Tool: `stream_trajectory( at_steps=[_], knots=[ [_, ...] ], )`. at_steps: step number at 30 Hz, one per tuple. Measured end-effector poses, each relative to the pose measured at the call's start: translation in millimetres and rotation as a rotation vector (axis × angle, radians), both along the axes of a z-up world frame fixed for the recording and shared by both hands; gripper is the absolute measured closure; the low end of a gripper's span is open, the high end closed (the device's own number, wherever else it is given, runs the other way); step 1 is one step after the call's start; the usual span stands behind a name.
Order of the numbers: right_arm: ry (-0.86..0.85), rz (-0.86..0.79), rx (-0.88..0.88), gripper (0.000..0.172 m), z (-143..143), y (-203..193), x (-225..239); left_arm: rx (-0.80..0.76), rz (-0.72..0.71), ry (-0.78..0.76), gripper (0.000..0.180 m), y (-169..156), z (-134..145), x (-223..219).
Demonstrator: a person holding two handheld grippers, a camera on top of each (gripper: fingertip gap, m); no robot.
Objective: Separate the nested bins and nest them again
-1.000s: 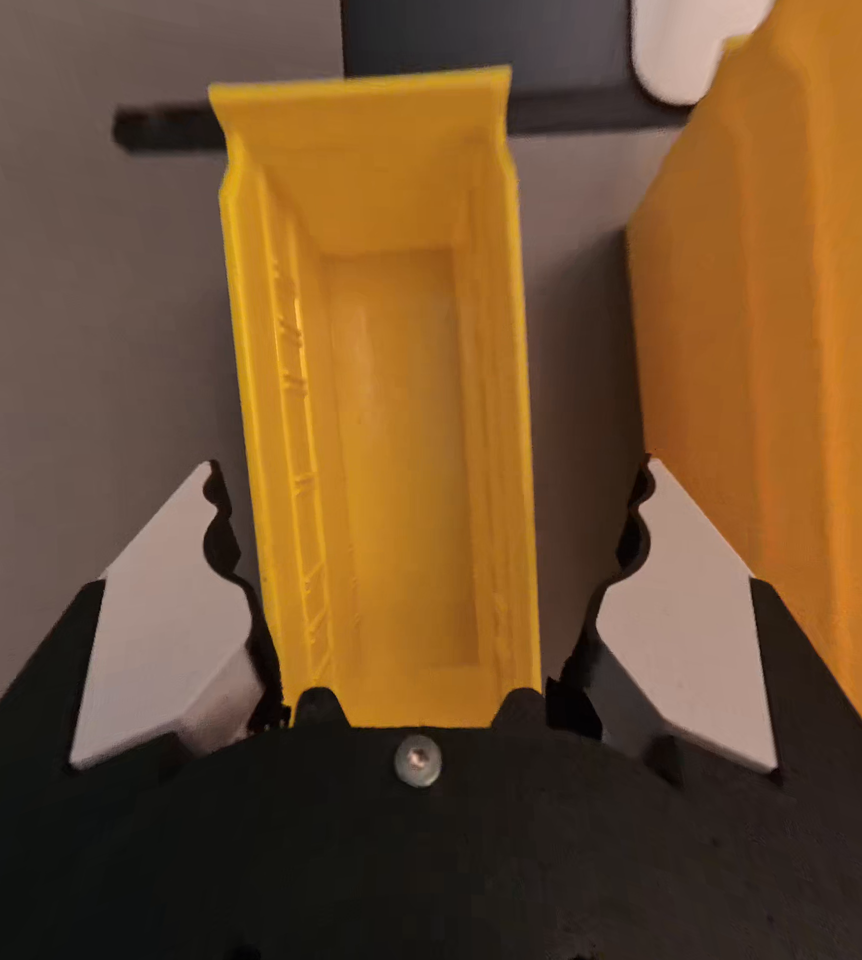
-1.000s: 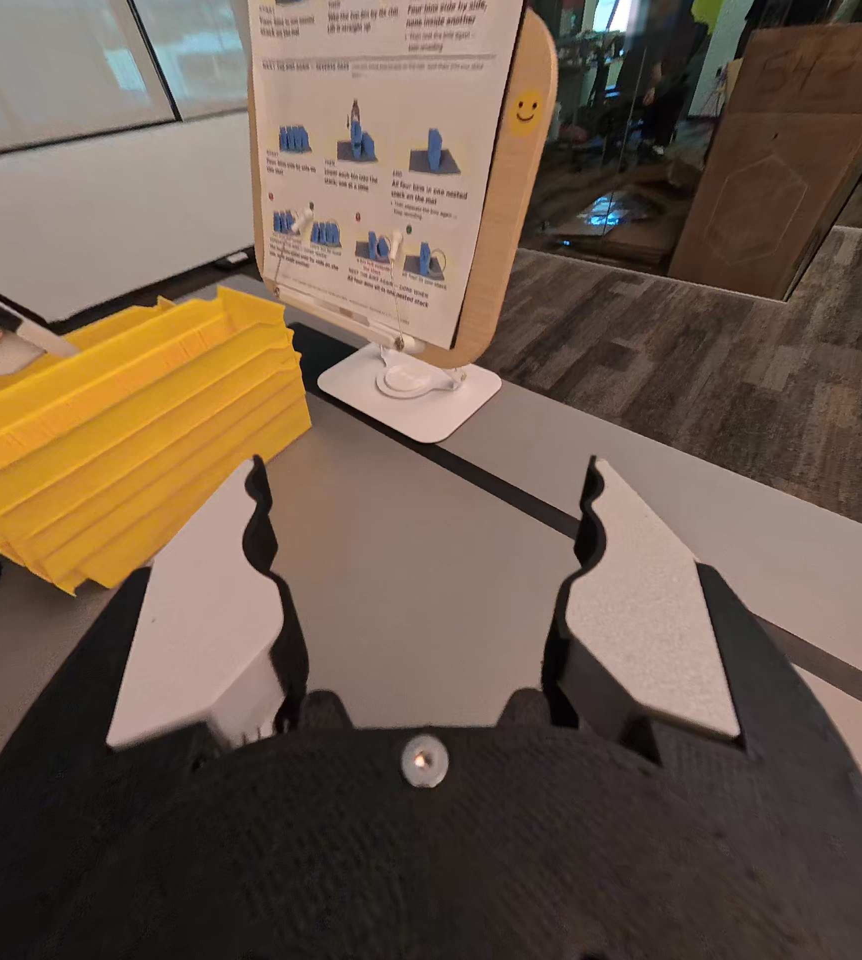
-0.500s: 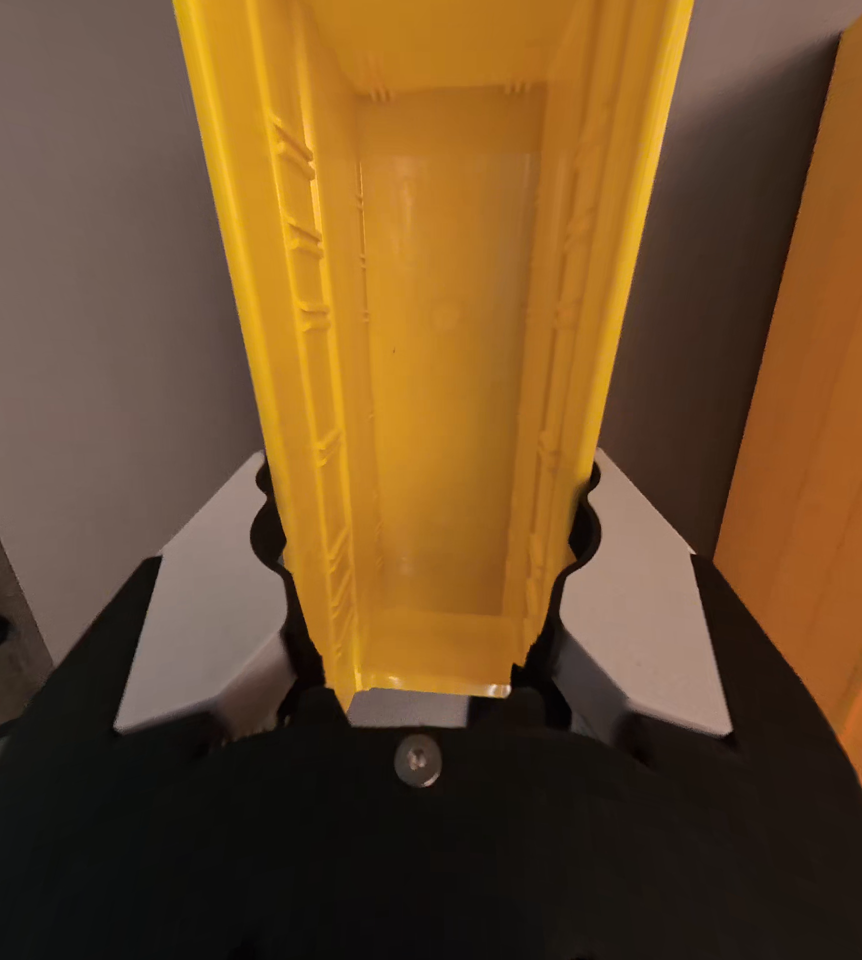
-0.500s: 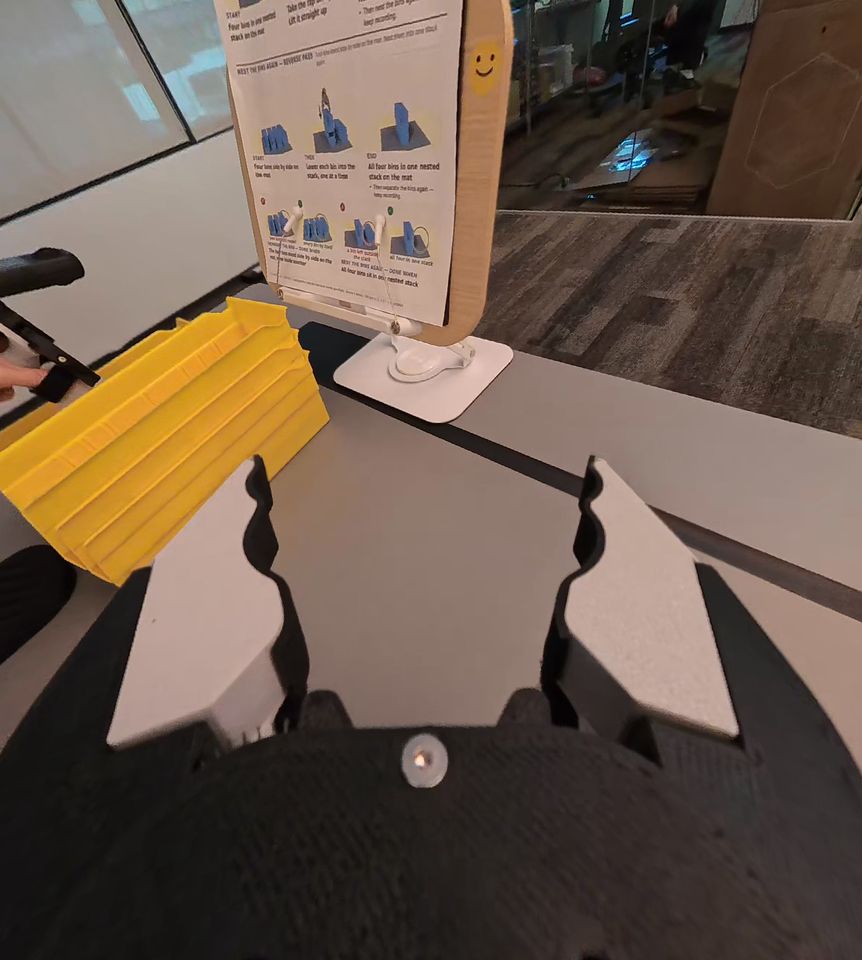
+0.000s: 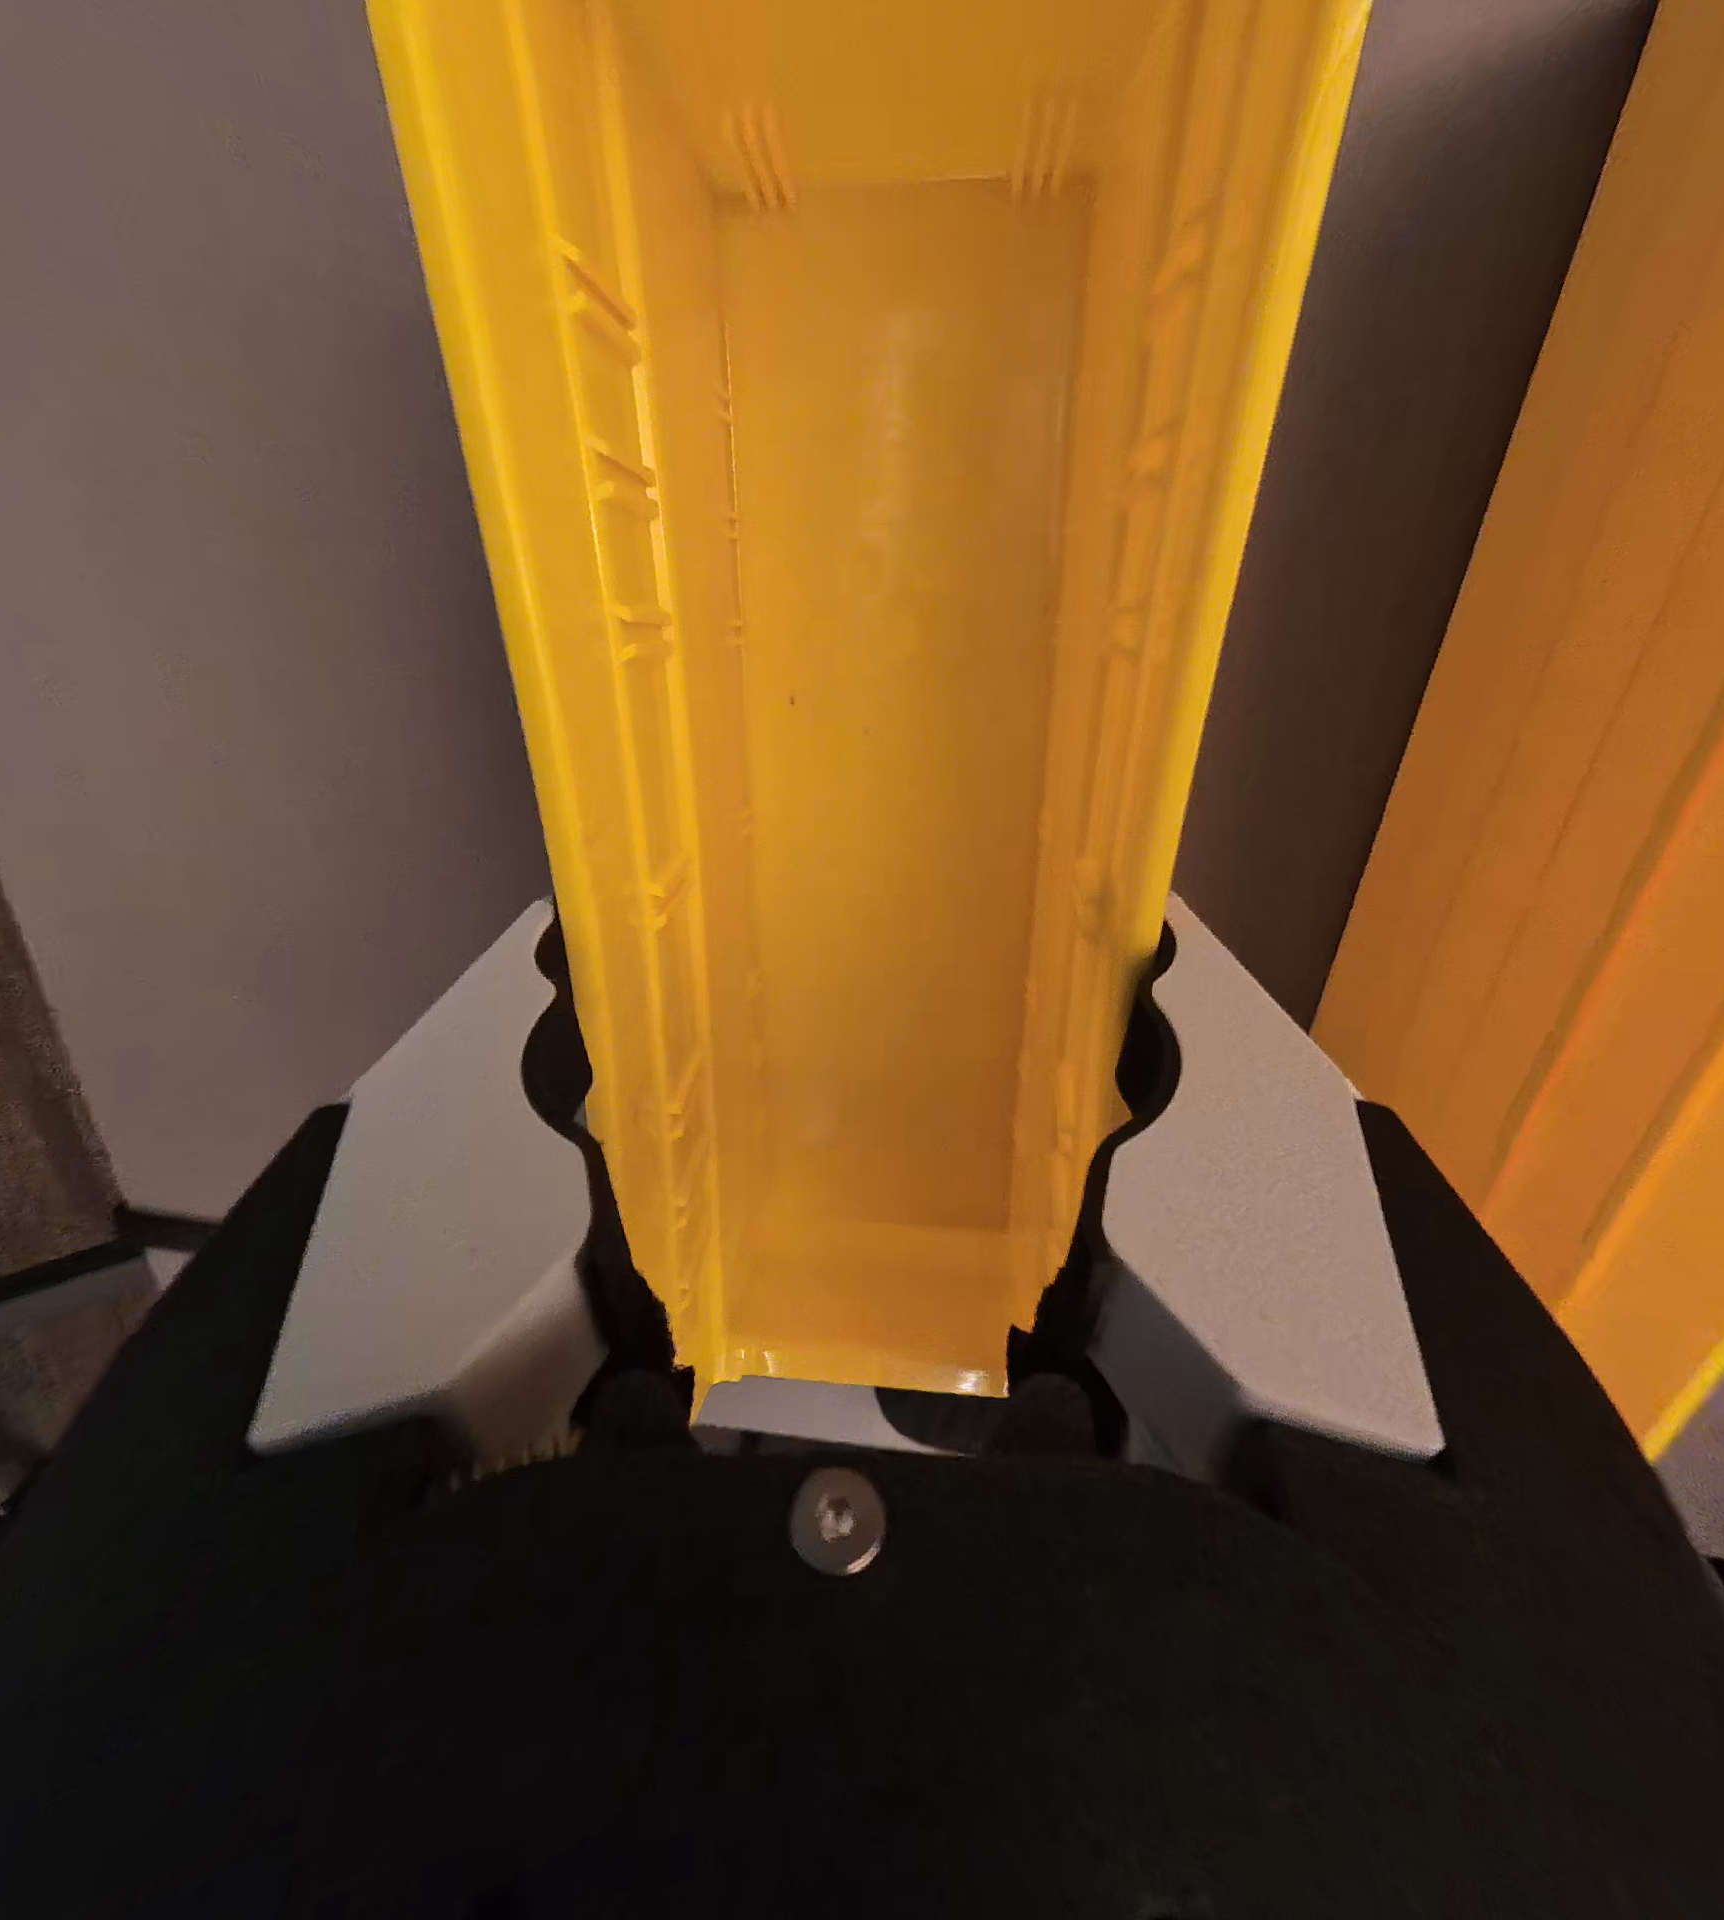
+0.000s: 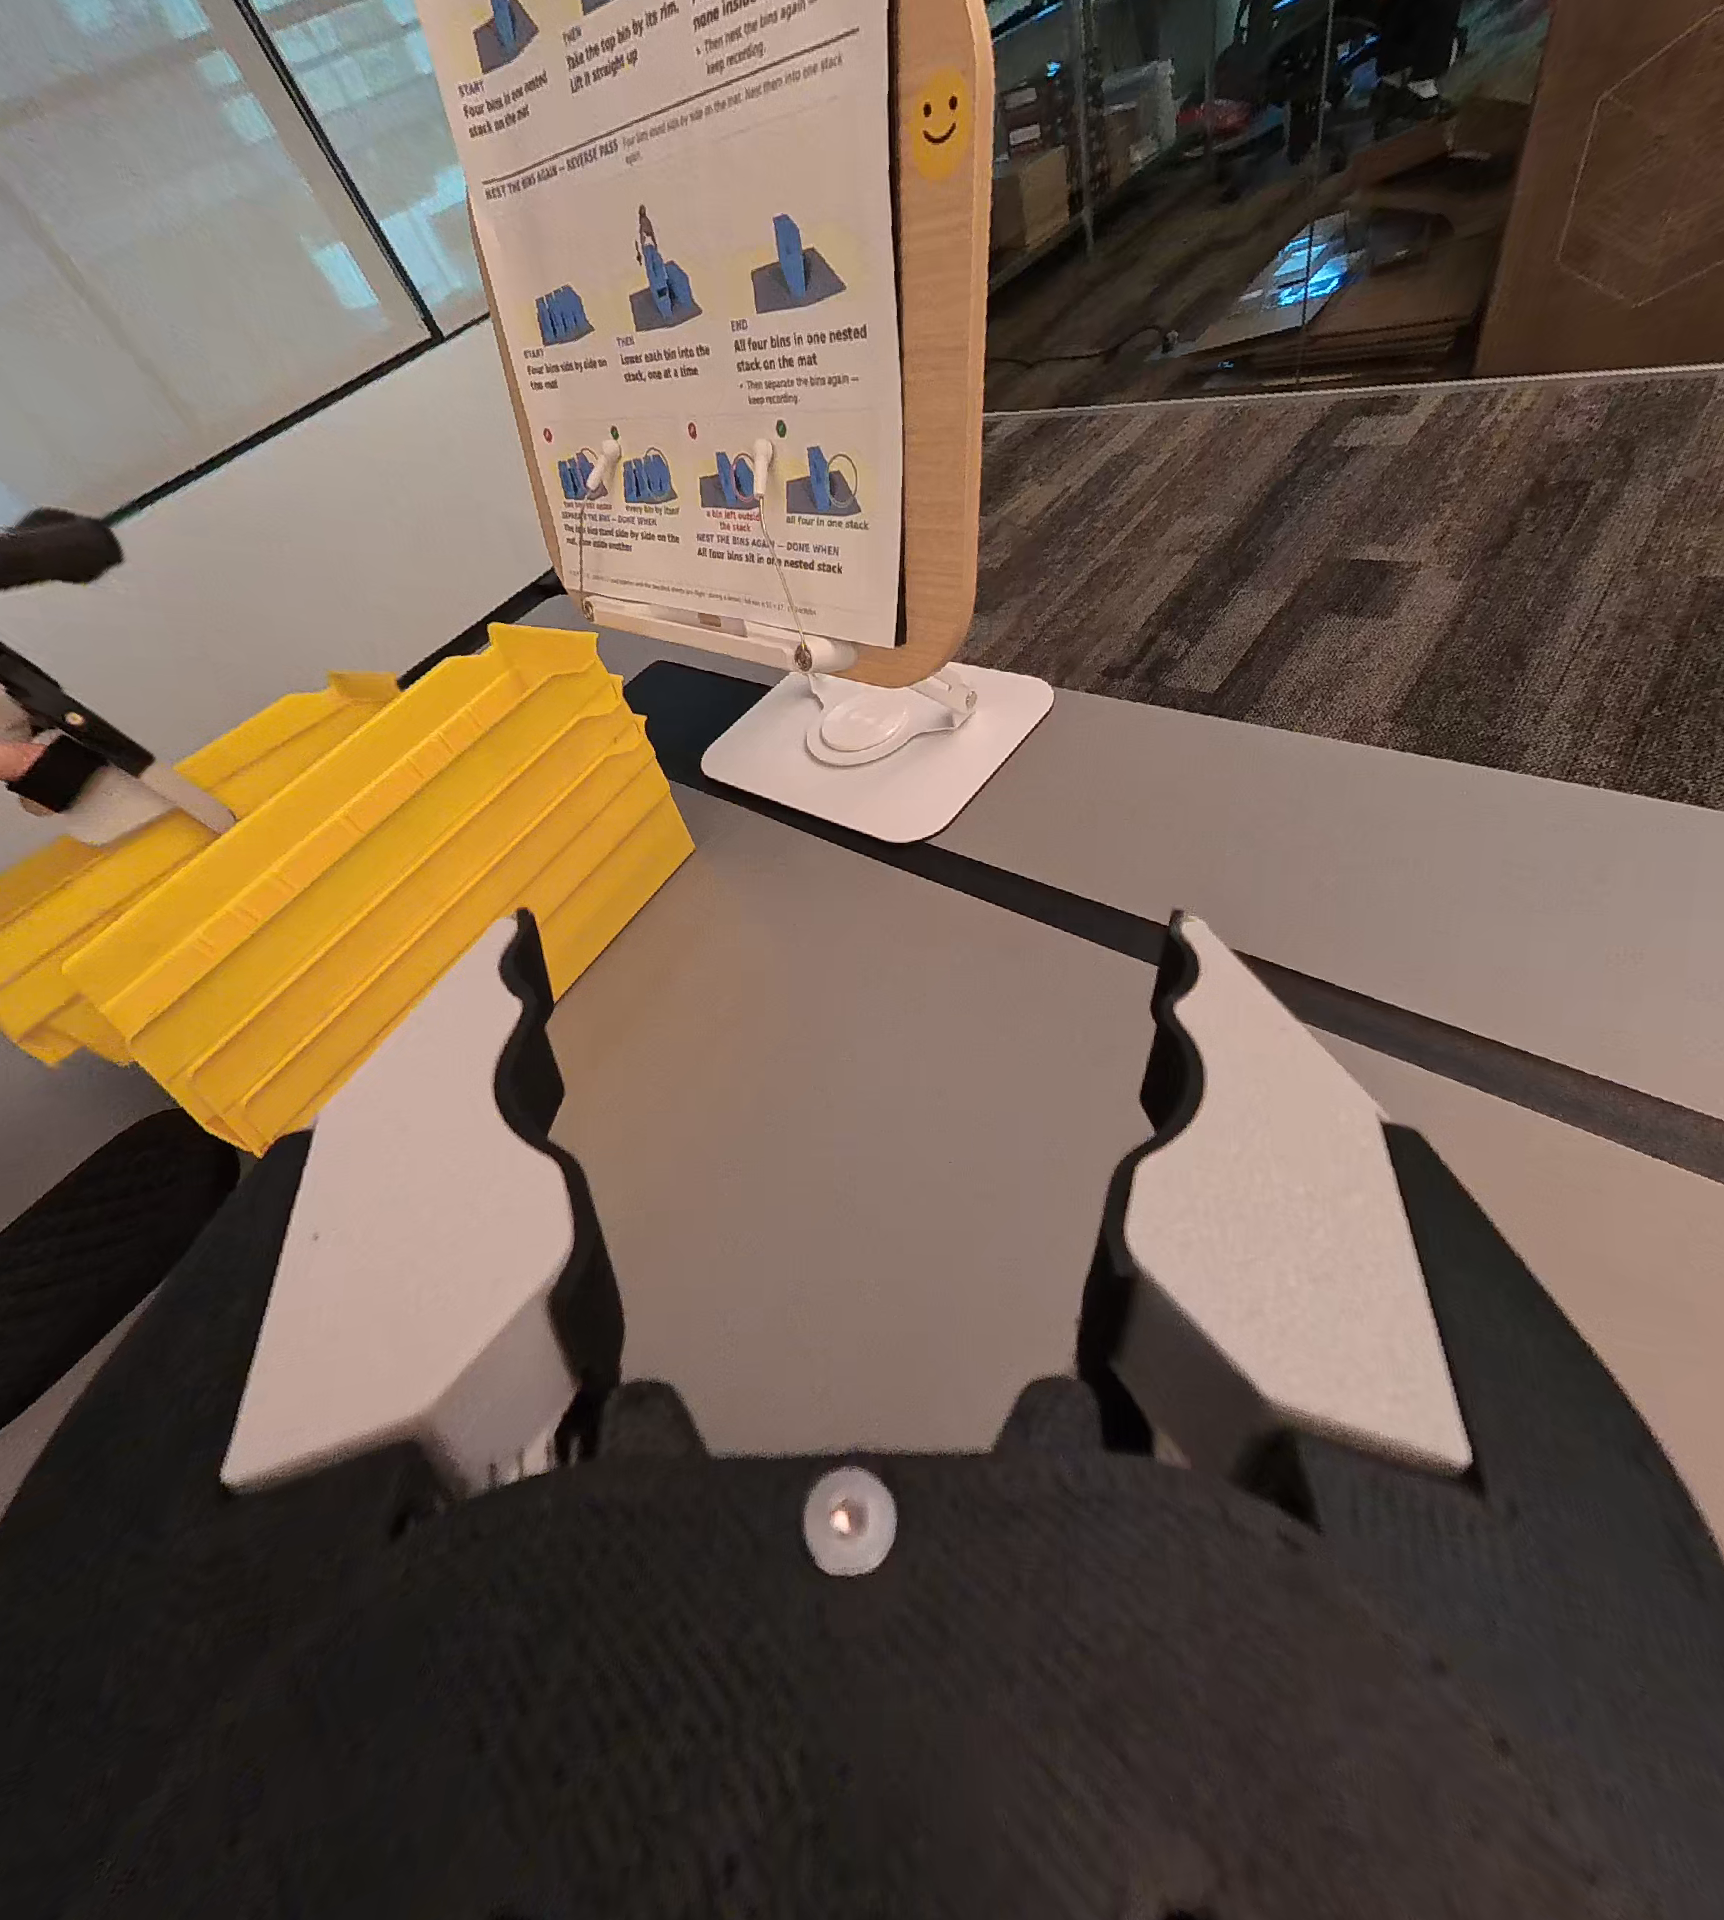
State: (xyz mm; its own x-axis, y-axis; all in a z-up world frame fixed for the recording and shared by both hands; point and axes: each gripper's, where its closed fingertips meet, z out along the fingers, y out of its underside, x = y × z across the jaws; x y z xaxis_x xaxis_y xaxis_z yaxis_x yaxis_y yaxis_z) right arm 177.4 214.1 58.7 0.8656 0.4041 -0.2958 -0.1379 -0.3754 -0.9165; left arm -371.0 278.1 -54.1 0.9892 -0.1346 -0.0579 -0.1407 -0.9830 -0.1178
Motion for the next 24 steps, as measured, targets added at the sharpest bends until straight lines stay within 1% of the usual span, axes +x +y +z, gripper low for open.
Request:
stream_trajectory(
  at_steps=[5, 9, 12, 14, 16, 19, 21, 24],
  knots=[
    [0.006, -0.003, -0.012, 0.056, -2.8, 0.9, 2.7, 0.009, -0.013, 0.046, 0.076, -6.3, 41.3, 5.3],
    [0.004, -0.010, -0.029, 0.056, -6.6, 1.4, 4.9, 0.037, -0.008, 0.079, 0.076, -5.8, 88.5, 21.7],
    [-0.002, -0.013, -0.038, 0.056, -9.4, 2.0, 6.1, 0.074, -0.014, 0.088, 0.074, -2.8, 126.4, 47.2],
    [-0.004, -0.016, -0.047, 0.056, -12.0, 2.8, 7.0, 0.082, -0.023, 0.048, 0.073, -2.5, 142.1, 75.1],
    [-0.004, -0.017, -0.059, 0.056, -15.4, 3.6, 8.0, 0.083, -0.047, -0.011, 0.072, -1.9, 149.0, 108.5],
    [-0.002, -0.020, -0.077, 0.056, -19.6, 4.0, 9.1, 0.091, -0.095, -0.086, 0.072, 1.3, 148.7, 156.9],
    [0.000, -0.017, -0.081, 0.056, -20.0, 3.4, 8.9, 0.073, -0.106, -0.110, 0.072, 1.2, 142.4, 180.3],
    [0.021, -0.031, -0.075, 0.056, -16.9, 3.3, 11.2, 0.049, -0.094, -0.080, 0.073, 3.3, 127.8, 197.2]
  ],
)
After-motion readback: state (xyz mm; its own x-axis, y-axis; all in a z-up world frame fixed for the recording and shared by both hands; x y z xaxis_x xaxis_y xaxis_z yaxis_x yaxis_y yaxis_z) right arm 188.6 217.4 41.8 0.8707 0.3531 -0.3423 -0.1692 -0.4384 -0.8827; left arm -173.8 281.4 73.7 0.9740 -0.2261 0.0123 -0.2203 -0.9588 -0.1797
